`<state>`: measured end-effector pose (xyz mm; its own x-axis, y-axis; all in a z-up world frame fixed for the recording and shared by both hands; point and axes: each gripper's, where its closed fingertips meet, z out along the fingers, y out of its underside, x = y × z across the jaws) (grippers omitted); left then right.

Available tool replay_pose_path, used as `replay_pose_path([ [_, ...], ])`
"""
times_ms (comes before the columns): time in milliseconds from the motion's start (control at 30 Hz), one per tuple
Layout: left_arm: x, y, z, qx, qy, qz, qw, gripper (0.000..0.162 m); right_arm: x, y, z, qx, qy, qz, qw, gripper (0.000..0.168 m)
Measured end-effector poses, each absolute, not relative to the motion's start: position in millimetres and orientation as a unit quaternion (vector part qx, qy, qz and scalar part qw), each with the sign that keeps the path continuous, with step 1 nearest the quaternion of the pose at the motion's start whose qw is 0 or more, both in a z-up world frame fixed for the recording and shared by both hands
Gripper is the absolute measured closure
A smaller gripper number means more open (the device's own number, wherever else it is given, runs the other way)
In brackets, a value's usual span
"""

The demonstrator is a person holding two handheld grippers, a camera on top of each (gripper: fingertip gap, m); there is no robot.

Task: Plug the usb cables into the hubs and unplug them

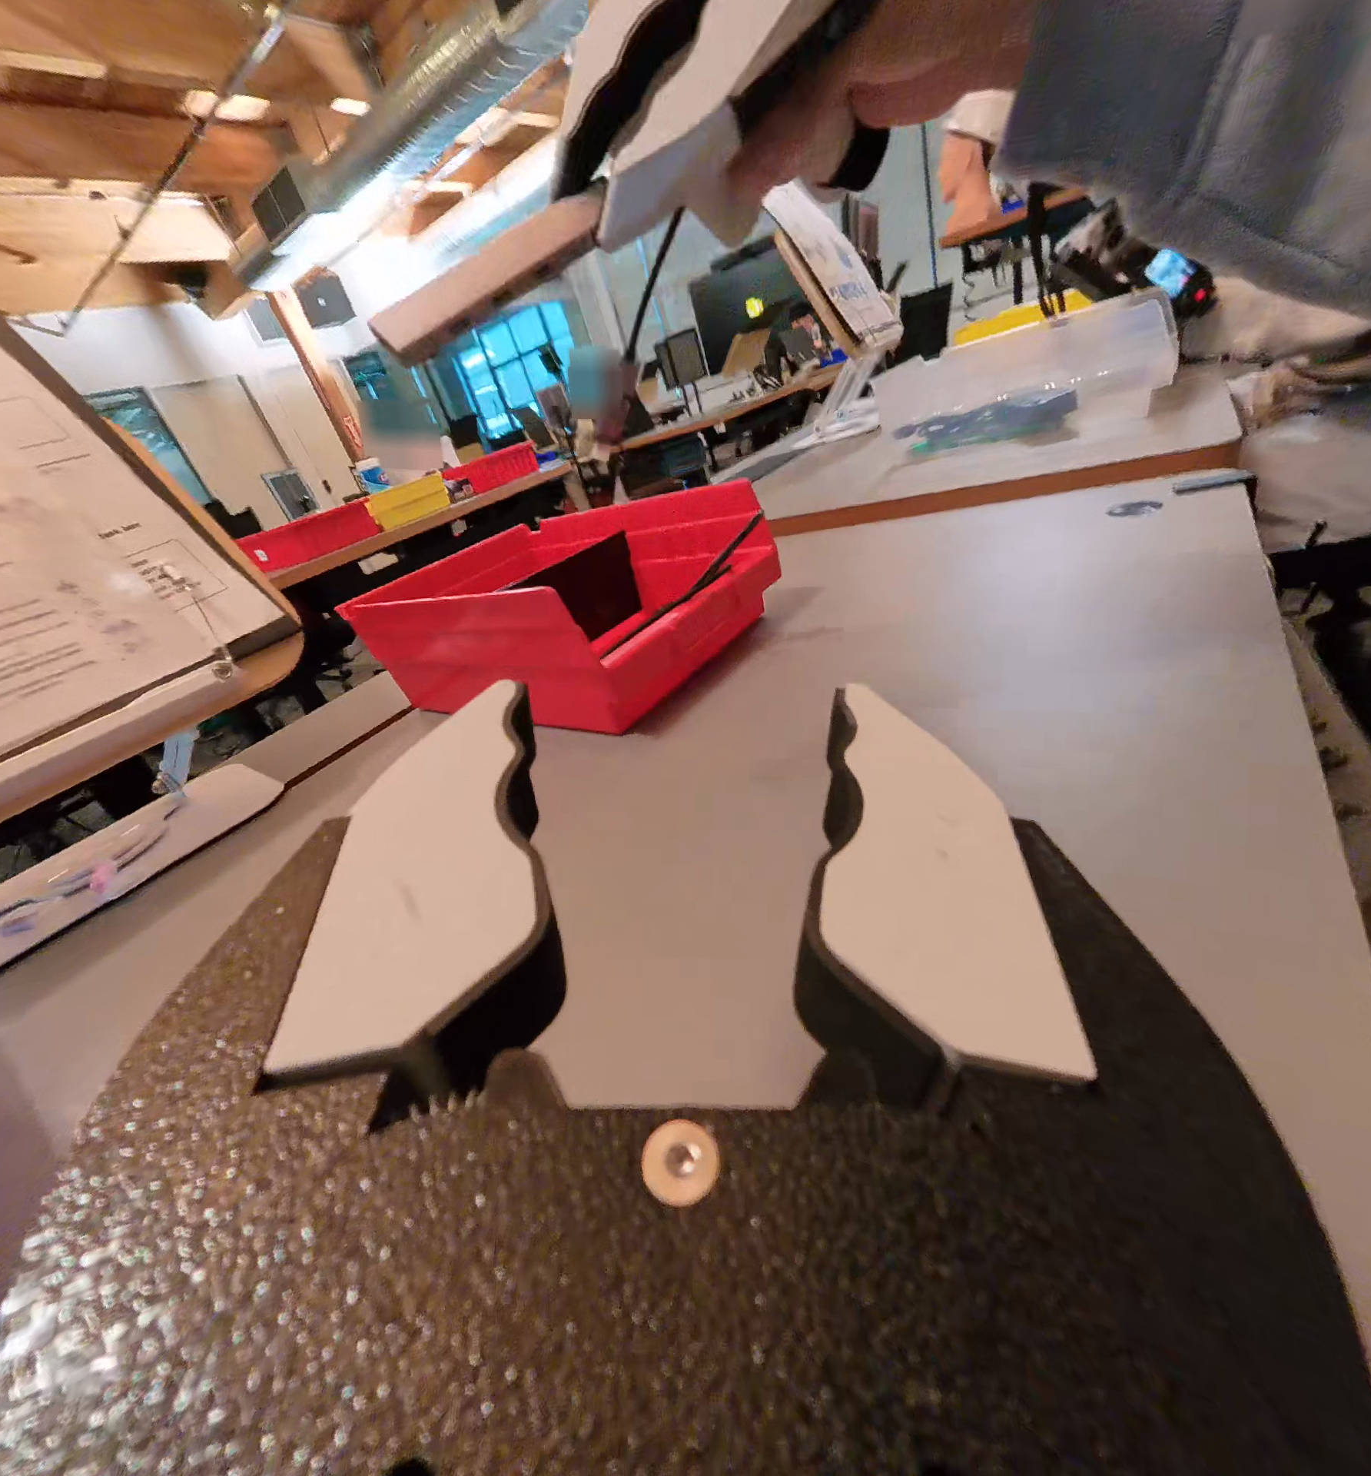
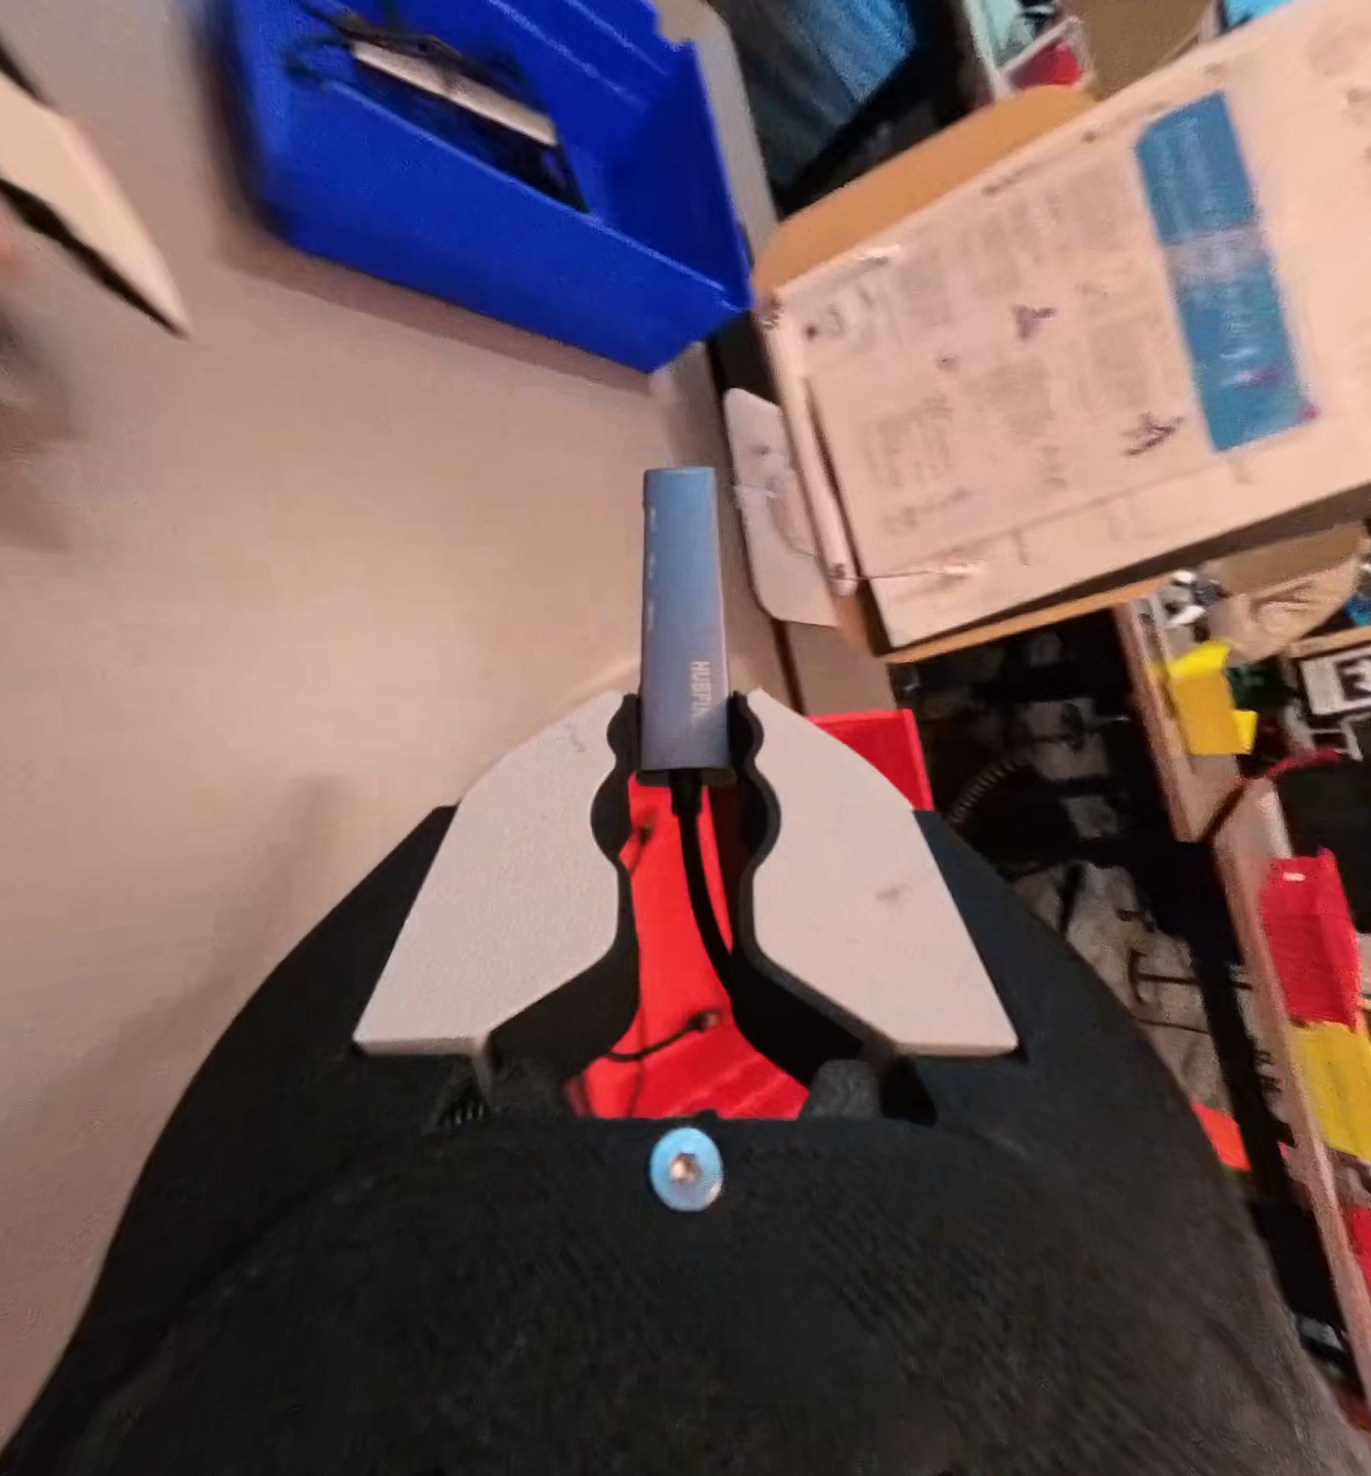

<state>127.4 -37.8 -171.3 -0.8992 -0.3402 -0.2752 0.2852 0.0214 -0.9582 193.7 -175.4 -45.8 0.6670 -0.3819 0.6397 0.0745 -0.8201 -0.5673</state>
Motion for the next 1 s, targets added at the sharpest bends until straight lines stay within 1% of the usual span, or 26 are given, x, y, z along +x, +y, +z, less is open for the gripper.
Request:
replay_pose_path([
  [33,129,-36,-169,-0.027,0.670,-0.706,0.226,0.094,210,-184,-32,-0.855,0.095,-0.419,0.290,0.146],
  [100,133,-33,-166,-0.039,0.660,-0.715,0.227,0.097,246,-200,-10,-0.831,0.118,-0.449,0.307,0.146],
  [167,136,-31,-164,-0.046,0.653,-0.720,0.229,0.098,283,-221,-5,-0.811,0.161,-0.459,0.324,0.146],
  [267,136,-30,-162,-0.044,0.647,-0.726,0.228,0.102,327,-246,-31,-0.808,0.224,-0.415,0.353,0.145],
  [367,130,-31,-162,-0.021,0.645,-0.730,0.226,0.109,362,-273,-64,-0.788,0.304,-0.399,0.359,0.146],
  [467,128,-32,-162,-0.013,0.644,-0.731,0.227,0.110,383,-286,-97,-0.768,0.365,-0.376,0.369,0.146],
  [600,132,-33,-162,-0.020,0.645,-0.735,0.210,0.109,399,-303,-127,-0.772,0.381,-0.406,0.307,0.146],
  [733,135,-32,-159,-0.031,0.639,-0.743,0.196,0.109,400,-312,-168,-0.814,0.408,-0.347,0.225,0.146],
  [767,136,-32,-159,-0.034,0.639,-0.744,0.193,0.109,402,-317,-172,-0.810,0.418,-0.355,0.209,0.136],
  [800,136,-31,-159,-0.036,0.639,-0.744,0.191,0.109,405,-322,-172,-0.801,0.423,-0.373,0.199,0.117],
  [833,137,-31,-159,-0.038,0.638,-0.745,0.191,0.109,407,-324,-169,-0.793,0.427,-0.387,0.197,0.111],
  [933,139,-29,-159,-0.042,0.638,-0.744,0.194,0.110,407,-321,-150,-0.761,0.442,-0.419,0.222,0.115],
  [1000,139,-29,-159,-0.043,0.636,-0.745,0.195,0.110,397,-303,-133,-0.745,0.437,-0.428,0.265,0.115],
])
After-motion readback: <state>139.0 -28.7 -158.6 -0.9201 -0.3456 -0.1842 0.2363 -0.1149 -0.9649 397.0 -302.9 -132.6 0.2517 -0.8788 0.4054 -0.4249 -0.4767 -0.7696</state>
